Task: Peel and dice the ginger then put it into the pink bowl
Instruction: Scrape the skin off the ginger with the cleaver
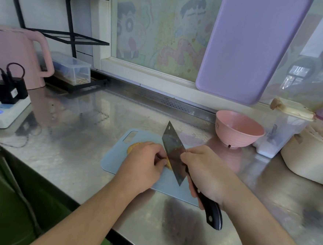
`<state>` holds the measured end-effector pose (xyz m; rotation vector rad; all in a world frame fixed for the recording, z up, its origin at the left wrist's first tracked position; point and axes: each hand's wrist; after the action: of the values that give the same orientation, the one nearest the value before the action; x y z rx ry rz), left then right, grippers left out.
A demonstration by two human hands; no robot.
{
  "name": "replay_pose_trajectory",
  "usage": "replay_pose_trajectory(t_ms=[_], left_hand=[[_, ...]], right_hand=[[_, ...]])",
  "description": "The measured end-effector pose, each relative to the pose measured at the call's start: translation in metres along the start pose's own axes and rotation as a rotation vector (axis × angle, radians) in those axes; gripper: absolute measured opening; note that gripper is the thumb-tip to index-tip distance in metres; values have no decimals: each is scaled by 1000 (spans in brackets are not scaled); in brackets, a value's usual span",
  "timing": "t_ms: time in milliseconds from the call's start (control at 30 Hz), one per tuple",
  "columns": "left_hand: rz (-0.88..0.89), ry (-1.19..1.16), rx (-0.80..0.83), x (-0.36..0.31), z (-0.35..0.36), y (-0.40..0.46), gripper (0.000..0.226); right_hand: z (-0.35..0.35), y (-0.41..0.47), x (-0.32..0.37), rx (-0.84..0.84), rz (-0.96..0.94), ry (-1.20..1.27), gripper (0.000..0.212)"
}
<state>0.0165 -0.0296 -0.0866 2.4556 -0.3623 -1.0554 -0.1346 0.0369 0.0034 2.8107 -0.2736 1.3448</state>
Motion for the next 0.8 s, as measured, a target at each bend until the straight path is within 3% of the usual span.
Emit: replay_pose_trajectory(t_ms=[367, 500, 800], left_hand=[[-5, -12, -1, 1, 1, 0, 13], [-13, -16, -2, 1, 2, 1, 14], [-34, -31, -3, 1, 2, 0, 14]], right_hand=[[2, 1, -2, -19, -19, -32, 24], [11, 6, -5, -67, -251, -253, 23], [19, 15, -13, -123, -488, -502, 16]])
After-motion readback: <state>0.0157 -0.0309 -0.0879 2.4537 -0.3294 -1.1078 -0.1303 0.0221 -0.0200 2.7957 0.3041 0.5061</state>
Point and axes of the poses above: each hand's wrist, its own y-axis towards the middle knuckle, its own z-axis out of the palm, x = y × z, and after that the axes turned 9 degrees about -x, right-handed
